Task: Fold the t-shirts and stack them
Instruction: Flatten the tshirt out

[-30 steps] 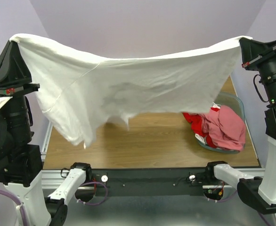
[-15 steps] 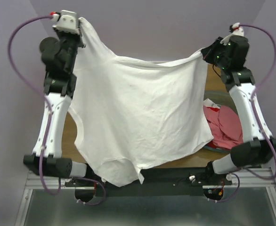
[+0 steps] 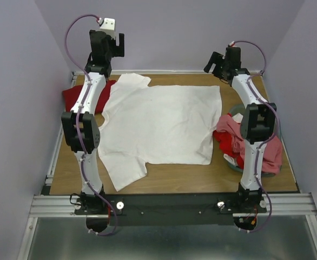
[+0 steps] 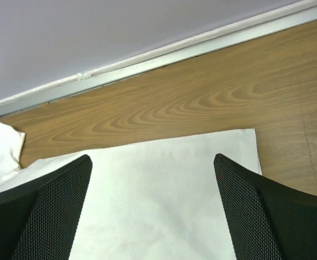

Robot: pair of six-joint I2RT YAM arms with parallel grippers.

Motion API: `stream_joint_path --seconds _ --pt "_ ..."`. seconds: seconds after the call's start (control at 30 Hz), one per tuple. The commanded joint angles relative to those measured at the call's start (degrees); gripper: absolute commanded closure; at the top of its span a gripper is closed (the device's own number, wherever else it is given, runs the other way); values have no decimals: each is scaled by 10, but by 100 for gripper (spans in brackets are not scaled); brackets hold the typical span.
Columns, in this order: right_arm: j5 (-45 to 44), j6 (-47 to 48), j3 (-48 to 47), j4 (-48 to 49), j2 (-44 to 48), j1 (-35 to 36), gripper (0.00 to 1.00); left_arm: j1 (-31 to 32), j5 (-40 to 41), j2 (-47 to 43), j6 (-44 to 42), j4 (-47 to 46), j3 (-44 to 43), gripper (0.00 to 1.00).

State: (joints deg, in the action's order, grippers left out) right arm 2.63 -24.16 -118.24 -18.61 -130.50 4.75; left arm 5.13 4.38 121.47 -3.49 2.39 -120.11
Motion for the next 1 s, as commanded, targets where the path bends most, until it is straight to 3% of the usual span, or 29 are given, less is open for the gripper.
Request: stream_joint_path --seconds 0.0,0.3,0.57,0.73,0.97 --pt "26 16 4 4 59 7 0 19 15 -125 32 1 91 2" --pt "62 25 228 3 203 111 0 25 -22 -278 135 190 334 2" --pt "66 -35 368 4 243 199 0 25 -68 -393 293 187 561 3" --pt "55 -51 431 5 240 206 0 29 -112 -389 324 144 623 5" --pt "30 -50 454 4 219 206 0 30 -109 -335 316 126 618 5"
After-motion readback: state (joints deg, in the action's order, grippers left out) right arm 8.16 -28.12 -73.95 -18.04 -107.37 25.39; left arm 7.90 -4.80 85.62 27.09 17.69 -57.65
